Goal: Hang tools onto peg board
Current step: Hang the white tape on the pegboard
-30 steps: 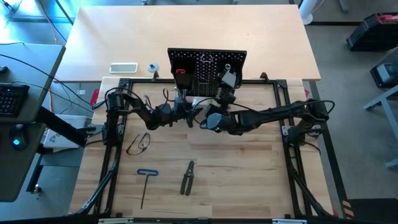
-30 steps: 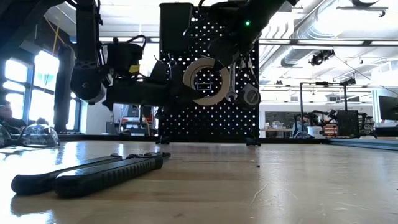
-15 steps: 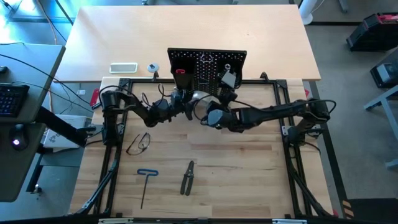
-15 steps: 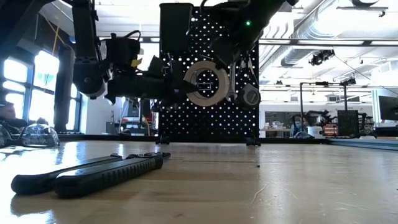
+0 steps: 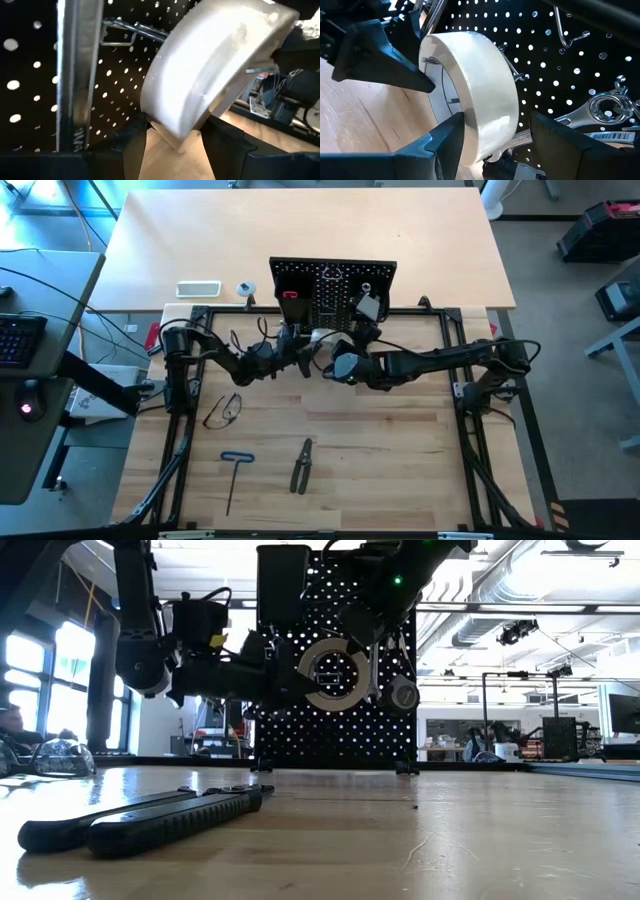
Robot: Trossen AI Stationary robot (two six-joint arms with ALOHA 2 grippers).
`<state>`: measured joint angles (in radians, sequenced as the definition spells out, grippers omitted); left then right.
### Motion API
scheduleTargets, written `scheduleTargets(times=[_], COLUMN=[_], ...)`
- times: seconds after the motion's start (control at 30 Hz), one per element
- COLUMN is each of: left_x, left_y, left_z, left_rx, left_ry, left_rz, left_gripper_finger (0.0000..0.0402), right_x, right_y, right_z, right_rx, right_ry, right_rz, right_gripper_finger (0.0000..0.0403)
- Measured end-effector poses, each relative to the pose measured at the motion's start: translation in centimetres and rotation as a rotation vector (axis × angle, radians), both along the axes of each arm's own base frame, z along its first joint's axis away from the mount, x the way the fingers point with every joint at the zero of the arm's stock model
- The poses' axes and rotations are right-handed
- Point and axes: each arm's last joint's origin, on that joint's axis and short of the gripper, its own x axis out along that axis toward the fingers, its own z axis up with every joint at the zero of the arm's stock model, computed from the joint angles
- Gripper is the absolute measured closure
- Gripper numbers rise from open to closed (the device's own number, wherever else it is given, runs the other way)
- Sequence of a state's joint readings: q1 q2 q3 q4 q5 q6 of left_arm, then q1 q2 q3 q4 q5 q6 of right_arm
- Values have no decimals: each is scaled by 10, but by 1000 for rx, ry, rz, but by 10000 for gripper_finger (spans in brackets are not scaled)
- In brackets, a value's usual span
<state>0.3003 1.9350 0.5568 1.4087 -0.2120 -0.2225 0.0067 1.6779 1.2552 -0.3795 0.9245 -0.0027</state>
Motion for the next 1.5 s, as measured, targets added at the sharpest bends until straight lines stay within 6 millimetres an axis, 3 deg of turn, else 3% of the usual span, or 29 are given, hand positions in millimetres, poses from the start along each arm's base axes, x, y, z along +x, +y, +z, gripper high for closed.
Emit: scheduleTargets(times=[0.63, 1.5], left_x=[-5, -16], left_y=[-5, -7], left_z=[-5, -12], left_rx=[51, 27], left_ry=[58, 74], left_rz=[87, 91], left_gripper_finger=[168, 164], right_x=[0, 0], right_y=[0, 11], right_z=[-1, 0], right_rx=[9, -20], right_ry=[6, 13], right_rz=[13, 19], right_gripper_finger=[185, 185])
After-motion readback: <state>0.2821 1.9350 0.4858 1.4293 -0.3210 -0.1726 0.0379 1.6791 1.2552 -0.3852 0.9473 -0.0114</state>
